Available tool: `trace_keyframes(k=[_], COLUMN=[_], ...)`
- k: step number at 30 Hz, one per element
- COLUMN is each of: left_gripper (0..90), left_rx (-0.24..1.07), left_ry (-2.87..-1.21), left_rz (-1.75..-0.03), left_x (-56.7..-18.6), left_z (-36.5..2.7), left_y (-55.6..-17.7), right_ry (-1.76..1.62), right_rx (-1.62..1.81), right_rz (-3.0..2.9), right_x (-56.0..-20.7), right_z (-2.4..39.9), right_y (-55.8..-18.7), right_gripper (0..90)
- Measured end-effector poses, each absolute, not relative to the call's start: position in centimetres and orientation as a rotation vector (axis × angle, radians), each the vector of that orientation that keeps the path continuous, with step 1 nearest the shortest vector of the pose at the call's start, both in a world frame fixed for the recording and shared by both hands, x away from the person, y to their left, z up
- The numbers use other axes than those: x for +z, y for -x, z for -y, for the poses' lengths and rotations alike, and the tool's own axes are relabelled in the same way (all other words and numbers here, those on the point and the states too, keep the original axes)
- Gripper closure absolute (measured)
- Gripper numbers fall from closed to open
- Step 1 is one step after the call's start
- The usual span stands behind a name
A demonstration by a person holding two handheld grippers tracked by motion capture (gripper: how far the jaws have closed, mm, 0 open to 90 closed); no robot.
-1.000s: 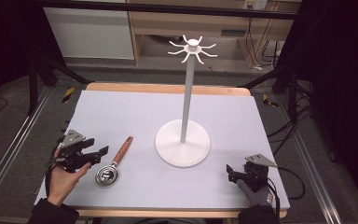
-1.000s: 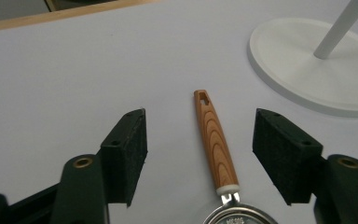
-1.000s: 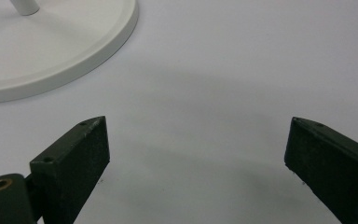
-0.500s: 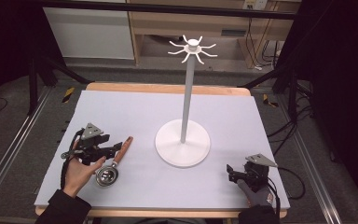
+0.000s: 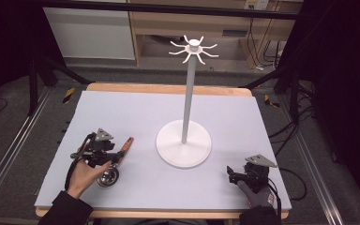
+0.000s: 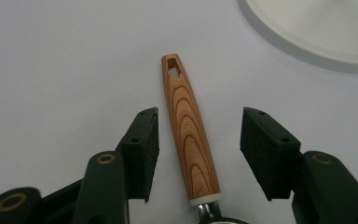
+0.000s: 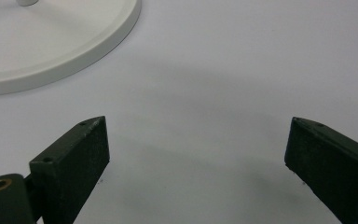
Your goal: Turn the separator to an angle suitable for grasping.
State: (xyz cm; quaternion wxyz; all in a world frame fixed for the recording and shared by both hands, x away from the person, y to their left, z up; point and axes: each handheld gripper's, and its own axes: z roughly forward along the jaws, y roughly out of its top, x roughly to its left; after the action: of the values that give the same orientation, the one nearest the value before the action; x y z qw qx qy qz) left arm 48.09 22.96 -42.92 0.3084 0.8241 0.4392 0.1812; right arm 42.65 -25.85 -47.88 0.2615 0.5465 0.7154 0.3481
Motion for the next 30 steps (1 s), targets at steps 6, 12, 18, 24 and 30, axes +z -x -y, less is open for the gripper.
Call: trace_keyframes(k=[6, 12, 18, 24, 30], left_gripper=[49.7, 55.4, 59.7, 63.4, 62.4], left_rx=[0.468, 0.472, 0.459, 0.451, 0.429], left_ry=[-2.220, -2.256, -2.272, -2.289, -2.285], left_rz=[-1.185, -1.208, -1.230, -1.249, -1.260], left_x=[-43.6, -44.6, -45.0, -45.5, -45.7], left_z=[-22.3, -21.9, -21.5, -21.2, -21.3], left_y=[-48.4, -49.3, -50.0, -50.4, -50.6], right_ry=[-1.483, -1.477, -1.492, -1.498, -1.491], right_rx=[0.941, 0.936, 0.929, 0.932, 0.926], right_rz=[-1.936, -1.949, -1.950, -1.949, -1.954], right_x=[-47.9, -48.0, -48.0, -48.1, -48.1], right_z=[25.8, 25.8, 25.7, 25.7, 25.8], right_y=[-42.7, -42.8, -42.8, -42.8, -42.9], right_gripper=[6.8, 6.7, 6.6, 6.6, 6.6])
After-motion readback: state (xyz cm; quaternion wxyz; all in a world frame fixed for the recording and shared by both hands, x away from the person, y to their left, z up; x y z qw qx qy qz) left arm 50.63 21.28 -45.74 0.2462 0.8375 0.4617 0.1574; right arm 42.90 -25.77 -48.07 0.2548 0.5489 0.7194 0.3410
